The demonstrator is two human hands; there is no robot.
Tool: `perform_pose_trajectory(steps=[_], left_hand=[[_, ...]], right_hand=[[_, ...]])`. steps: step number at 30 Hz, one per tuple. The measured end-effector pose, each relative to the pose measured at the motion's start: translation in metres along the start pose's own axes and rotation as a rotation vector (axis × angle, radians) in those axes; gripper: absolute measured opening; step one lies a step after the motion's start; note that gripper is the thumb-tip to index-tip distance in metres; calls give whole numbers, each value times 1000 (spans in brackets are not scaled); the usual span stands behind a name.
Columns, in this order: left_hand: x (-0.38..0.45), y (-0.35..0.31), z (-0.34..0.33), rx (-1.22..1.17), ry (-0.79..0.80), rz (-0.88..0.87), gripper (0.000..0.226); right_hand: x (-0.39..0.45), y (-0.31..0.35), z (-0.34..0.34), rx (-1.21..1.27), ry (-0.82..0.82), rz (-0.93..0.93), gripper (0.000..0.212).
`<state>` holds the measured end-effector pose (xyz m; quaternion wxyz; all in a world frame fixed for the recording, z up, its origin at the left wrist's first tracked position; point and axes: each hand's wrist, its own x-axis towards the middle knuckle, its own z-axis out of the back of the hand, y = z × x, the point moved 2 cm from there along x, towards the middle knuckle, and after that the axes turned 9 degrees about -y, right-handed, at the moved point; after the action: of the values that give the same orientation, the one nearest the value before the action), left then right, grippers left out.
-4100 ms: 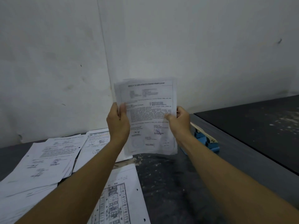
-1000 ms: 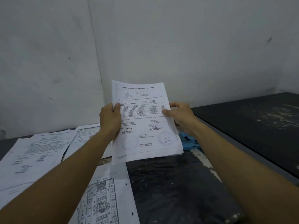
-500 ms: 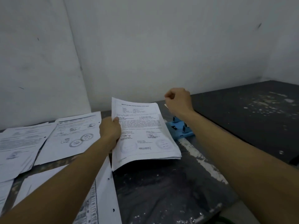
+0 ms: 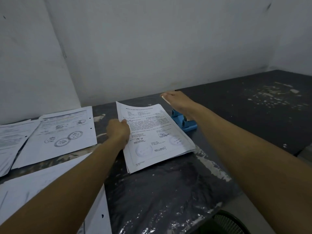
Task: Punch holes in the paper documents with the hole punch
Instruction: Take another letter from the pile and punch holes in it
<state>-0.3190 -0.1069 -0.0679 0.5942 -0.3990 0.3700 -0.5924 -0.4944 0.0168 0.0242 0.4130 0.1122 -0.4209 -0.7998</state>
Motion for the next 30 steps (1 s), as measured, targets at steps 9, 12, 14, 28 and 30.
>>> perform_pose_trajectory(steps=[9,12,14,28,30], left_hand=[[2,-16,-18,54,23,-18,31],[2,-21,-22,40,35,-6,31],[2,-22,-25,26,42,10,30],[-2,0,-28,-113,99,52,30],[-2,2,-27,-98,99,17,31]], right_hand=[[3,-3,2,2,69,-9,49],[3,-4,3,11,77,-10,50],[2,-4,3,0,77,-5,50],[-3,-1,0,-39,65,0,50],[-5,0,0,-50,61,1,50]])
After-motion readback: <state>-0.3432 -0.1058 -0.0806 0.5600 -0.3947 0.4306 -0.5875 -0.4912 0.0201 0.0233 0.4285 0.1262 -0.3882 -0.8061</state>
